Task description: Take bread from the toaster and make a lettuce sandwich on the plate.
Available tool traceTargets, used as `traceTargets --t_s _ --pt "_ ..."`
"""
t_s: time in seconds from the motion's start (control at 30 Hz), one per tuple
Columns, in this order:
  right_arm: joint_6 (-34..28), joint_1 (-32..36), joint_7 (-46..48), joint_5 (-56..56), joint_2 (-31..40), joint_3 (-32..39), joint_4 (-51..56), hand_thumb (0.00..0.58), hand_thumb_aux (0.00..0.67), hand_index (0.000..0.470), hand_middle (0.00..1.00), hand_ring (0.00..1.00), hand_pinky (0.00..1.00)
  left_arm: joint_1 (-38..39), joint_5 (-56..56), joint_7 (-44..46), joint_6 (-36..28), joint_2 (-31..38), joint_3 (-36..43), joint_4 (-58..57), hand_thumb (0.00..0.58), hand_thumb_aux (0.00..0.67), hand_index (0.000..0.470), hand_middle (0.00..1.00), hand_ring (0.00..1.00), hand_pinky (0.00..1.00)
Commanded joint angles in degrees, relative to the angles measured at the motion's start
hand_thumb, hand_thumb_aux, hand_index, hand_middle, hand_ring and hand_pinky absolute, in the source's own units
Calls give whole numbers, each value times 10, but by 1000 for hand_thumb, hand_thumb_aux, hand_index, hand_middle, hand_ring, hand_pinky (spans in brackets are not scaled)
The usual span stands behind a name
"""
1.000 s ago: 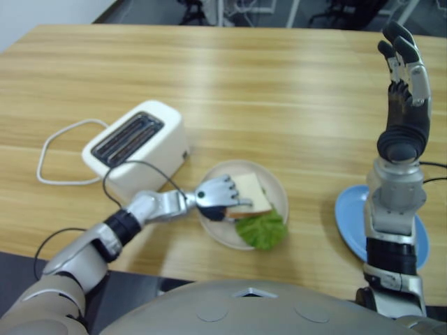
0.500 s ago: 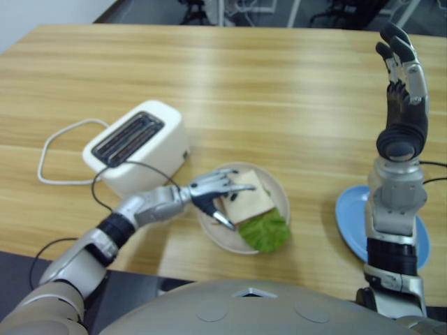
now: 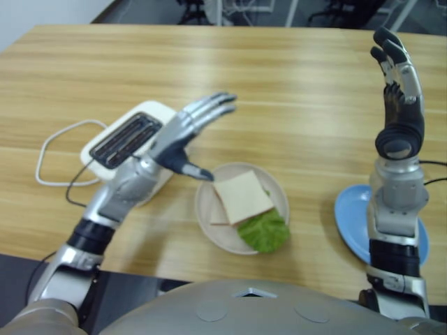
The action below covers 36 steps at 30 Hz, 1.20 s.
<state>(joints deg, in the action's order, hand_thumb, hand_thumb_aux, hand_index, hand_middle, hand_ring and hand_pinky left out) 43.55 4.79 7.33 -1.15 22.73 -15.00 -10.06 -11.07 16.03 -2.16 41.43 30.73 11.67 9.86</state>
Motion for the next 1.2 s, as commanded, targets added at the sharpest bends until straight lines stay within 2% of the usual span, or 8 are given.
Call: traceTargets --t_s 0.03,0.1,0.13,0.17,0.2,0.27,0.33,1.2 --pt "-20 -29 47 -63 18 15 19 0 0 0 0 0 0 41 -97 62 -15 29 -24 44 0 0 0 0 0 0" --pt "-21 -59 92 -91 38 30 36 0 0 0 0 0 0 80 -147 116 -5 62 -18 45 0 0 0 0 0 0" --pt "-20 -71 109 -98 47 34 44 0 0 0 0 0 0 96 -164 140 1 76 -13 42 468 376 258 0 0 0" --pt "-15 -89 133 -102 61 40 60 0 0 0 0 0 0 118 -176 165 16 94 -8 32 580 670 460 510 510 510" --pt "-8 -103 152 -100 74 41 75 0 0 0 0 0 0 139 -188 188 29 108 -3 22 580 670 460 510 510 510" --pt "11 -132 186 -106 99 40 103 572 594 408 298 298 298 176 -201 235 57 134 11 -3 580 670 460 1000 1000 1000" --pt "15 -151 225 -122 122 45 119 580 670 460 1000 1000 1000 201 -202 273 71 153 19 -25 580 670 460 1000 1000 1000" --pt "-52 -212 520 -95 196 239 181 580 670 460 1000 1000 1000 157 -81 451 42 45 128 -286 580 670 460 1000 1000 1000"
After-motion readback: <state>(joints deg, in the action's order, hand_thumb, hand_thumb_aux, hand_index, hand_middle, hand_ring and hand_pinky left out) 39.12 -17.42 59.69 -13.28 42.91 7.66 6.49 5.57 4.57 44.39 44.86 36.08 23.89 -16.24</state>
